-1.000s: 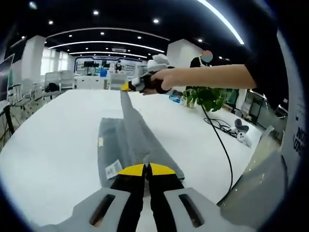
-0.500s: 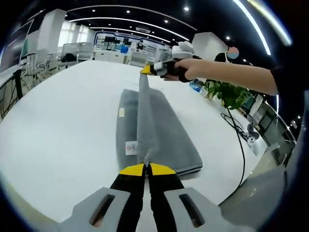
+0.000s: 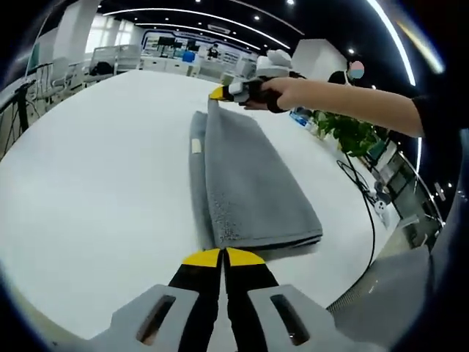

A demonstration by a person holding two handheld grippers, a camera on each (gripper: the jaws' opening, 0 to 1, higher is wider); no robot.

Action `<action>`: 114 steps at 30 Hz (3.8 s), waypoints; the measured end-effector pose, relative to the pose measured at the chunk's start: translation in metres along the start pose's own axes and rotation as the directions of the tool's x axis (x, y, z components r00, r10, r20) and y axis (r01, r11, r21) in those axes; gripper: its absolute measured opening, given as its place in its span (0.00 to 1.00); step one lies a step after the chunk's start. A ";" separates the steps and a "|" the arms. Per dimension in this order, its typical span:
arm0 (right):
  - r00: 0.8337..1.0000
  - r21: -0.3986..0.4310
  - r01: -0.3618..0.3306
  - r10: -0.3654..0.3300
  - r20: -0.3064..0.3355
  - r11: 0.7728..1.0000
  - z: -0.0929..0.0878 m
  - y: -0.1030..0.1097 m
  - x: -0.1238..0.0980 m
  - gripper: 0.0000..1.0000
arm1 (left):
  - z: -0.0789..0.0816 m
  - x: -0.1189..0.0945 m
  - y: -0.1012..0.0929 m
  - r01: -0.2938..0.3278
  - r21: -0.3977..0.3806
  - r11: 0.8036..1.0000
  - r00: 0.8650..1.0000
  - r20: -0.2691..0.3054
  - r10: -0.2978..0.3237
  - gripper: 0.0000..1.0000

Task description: Fold the towel on the table until its edges align and the towel forms a compact rectangular stack.

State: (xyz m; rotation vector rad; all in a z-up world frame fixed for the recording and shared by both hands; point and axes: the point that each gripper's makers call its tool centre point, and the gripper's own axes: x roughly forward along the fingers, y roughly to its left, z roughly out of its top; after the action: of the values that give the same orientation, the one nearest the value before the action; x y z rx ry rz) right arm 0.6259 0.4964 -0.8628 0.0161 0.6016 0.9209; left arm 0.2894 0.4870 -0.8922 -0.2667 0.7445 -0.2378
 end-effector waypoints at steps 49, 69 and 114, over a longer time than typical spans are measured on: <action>1.000 -0.183 0.008 -0.012 -0.020 0.983 -0.025 0.003 0.015 0.27 | 0.037 0.009 -0.030 0.121 0.183 0.976 0.990 0.046 -0.132 0.46; 0.997 -0.140 0.072 -0.077 -0.031 0.988 -0.065 -0.025 -0.070 0.37 | 0.093 0.051 0.011 0.077 0.217 0.973 0.989 0.110 -0.103 0.50; 0.997 -0.110 0.074 -0.073 0.019 0.991 -0.142 -0.002 -0.147 0.08 | 0.115 0.134 0.038 -0.055 0.236 0.970 0.995 0.098 0.032 0.11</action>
State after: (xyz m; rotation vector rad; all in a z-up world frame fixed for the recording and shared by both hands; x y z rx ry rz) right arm 0.4907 0.3507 -0.9113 -0.0979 0.5337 0.8807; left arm 0.4693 0.4996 -0.9080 -0.0326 0.6219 -0.2689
